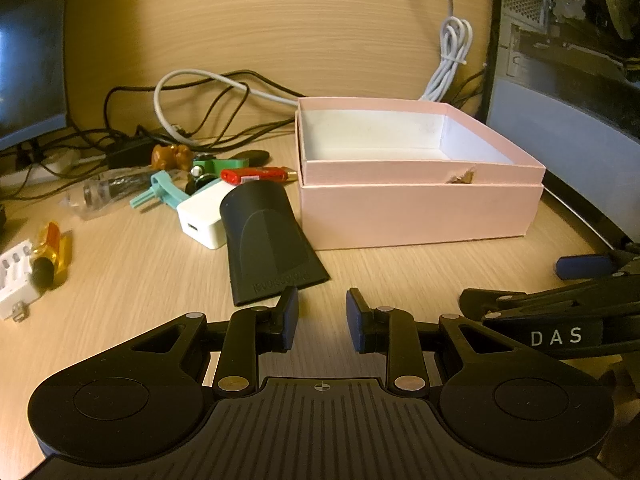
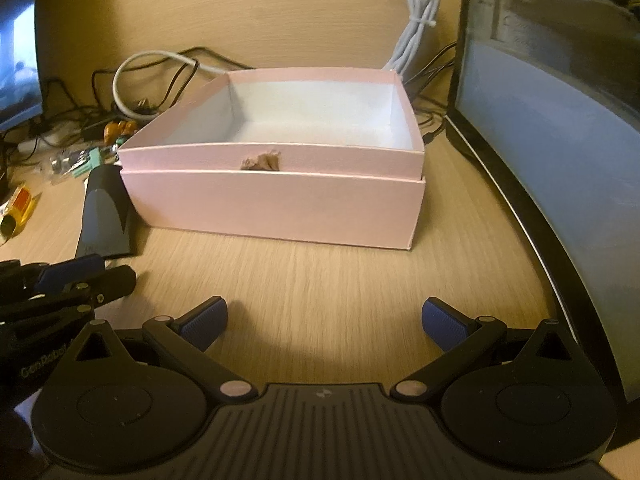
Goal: Organize rigid objects
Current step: 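Grasp the black hair-dryer nozzle with the left gripper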
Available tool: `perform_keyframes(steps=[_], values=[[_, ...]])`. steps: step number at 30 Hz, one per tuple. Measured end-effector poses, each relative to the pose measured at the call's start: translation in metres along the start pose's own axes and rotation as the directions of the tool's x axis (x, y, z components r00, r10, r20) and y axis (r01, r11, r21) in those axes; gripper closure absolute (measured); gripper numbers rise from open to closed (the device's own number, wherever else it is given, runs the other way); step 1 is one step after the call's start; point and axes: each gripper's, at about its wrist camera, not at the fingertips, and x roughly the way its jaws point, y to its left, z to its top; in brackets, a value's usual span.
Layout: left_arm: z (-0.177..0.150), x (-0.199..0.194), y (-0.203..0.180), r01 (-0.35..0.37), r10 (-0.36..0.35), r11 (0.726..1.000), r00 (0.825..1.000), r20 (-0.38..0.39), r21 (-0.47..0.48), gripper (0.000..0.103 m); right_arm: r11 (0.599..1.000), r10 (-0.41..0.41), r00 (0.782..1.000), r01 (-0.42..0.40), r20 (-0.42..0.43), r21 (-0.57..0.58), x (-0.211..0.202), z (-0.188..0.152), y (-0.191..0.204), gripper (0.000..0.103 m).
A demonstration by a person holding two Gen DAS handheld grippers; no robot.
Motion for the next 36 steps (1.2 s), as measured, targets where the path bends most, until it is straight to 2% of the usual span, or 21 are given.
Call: perform_keyframes(steps=[14, 18, 19, 21, 23, 25, 27, 29, 33, 36], values=[[0.000, 0.000, -0.001, -0.003, 0.003, 1.000, 1.000, 0.001, 0.002, 0.074, 0.999, -0.035, 0.999, 0.035, 0.010, 0.030, -0.004, -0.004, 0.003, 0.000], [0.003, -0.011, -0.002, -0.021, 0.020, 1.000, 0.999, -0.030, -0.003, 0.074, 0.999, -0.031, 0.999, 0.031, 0.013, 0.028, -0.004, -0.005, 0.003, 0.000], [0.005, -0.018, 0.000, -0.014, 0.014, 1.000, 1.000, -0.013, -0.021, 0.073, 0.999, -0.031, 0.999, 0.030, 0.014, 0.028, -0.004, -0.005, 0.002, 0.000], [0.014, -0.038, 0.007, -0.045, 0.049, 0.997, 0.997, 0.062, -0.061, 0.073, 0.999, -0.031, 0.999, 0.030, 0.014, 0.028, -0.004, -0.005, 0.002, 0.000], [0.025, -0.042, 0.016, -0.057, 0.067, 0.993, 0.994, 0.087, -0.107, 0.073, 0.999, -0.030, 0.999, 0.030, 0.014, 0.028, -0.004, -0.005, 0.002, 0.000], [0.039, -0.032, 0.028, -0.052, 0.061, 0.982, 0.997, 0.042, -0.180, 0.074, 0.999, -0.030, 0.999, 0.030, 0.014, 0.028, -0.004, -0.005, 0.002, 0.000], [0.049, -0.015, 0.043, -0.029, 0.024, 0.963, 1.000, -0.020, -0.269, 0.074, 0.999, -0.030, 0.999, 0.030, 0.014, 0.028, -0.004, -0.005, 0.002, 0.000], [0.055, -0.002, 0.052, -0.015, 0.001, 0.951, 0.999, -0.047, -0.310, 0.074, 0.999, -0.030, 0.999, 0.030, 0.014, 0.028, -0.004, -0.005, 0.002, 0.000], [0.058, 0.008, 0.054, -0.012, -0.010, 0.956, 0.997, -0.074, -0.292, 0.074, 0.999, -0.027, 1.000, 0.027, 0.015, 0.027, -0.004, -0.006, 0.002, 0.000], [0.059, 0.022, 0.048, -0.039, 0.006, 0.970, 0.991, -0.137, -0.239, 0.063, 0.999, -0.027, 1.000, 0.027, 0.016, 0.027, -0.005, -0.006, 0.001, 0.000]])
